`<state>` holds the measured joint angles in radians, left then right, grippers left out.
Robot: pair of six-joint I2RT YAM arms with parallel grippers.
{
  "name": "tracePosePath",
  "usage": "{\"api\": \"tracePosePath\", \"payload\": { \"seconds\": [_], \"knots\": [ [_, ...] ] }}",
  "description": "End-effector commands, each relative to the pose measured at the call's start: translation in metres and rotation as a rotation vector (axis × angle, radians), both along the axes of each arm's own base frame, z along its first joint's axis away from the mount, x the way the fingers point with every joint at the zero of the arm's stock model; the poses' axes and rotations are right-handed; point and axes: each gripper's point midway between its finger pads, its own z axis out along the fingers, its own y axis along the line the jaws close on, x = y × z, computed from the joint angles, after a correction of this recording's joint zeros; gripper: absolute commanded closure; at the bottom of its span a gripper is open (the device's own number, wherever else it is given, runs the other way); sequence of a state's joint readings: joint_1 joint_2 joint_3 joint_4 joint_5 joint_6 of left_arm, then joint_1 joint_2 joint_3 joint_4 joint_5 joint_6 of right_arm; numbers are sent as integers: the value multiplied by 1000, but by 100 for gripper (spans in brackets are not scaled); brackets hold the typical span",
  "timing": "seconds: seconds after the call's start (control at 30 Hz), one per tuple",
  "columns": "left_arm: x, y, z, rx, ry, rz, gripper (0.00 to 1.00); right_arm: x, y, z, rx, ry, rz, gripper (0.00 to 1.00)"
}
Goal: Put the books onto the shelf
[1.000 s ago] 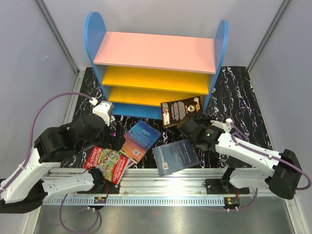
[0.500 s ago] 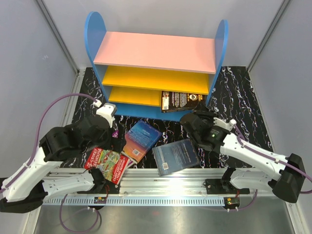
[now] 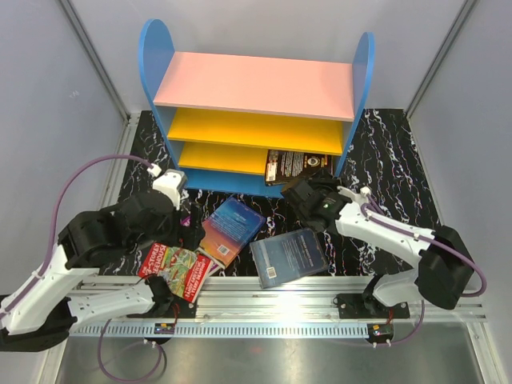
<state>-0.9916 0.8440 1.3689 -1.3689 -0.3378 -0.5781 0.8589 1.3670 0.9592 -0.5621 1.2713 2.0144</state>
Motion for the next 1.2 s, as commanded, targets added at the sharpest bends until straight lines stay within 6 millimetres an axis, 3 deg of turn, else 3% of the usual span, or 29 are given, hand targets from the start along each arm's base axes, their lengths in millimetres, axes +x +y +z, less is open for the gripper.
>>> {"api": "tracePosePath", "payload": {
  "seconds": [0.0,0.1,0.2,0.23,0.3,0.33,0.43,0.47,0.63,0.97,1.17],
  "knots": [
    [-21,37,-7,87,54,21,1,16,-10,46,567,-405,-214,99],
    [-23,38,-8,81,54,20,1,22,-12,43,581,-404,-230,93],
    [-25,40,-9,72,55,21,1,25,-14,33,596,-392,-240,78],
    [-25,40,-10,74,57,21,1,25,-14,28,601,-380,-239,64],
    [-26,41,-11,75,60,21,1,25,-15,25,606,-374,-239,47],
    [-26,40,-12,74,59,19,1,25,-16,24,603,-365,-241,31],
    [-26,39,-13,74,62,13,1,27,-13,20,605,-336,-236,12],
    [-26,38,-12,70,62,12,1,28,-12,17,603,-325,-236,0],
    [-27,40,-13,68,58,12,1,27,-6,15,606,-299,-185,0],
    [-33,51,-27,69,67,40,1,14,-8,65,553,-361,3,0],
    [-28,45,-26,63,58,45,1,9,10,75,481,-287,151,0]
  ]
}}
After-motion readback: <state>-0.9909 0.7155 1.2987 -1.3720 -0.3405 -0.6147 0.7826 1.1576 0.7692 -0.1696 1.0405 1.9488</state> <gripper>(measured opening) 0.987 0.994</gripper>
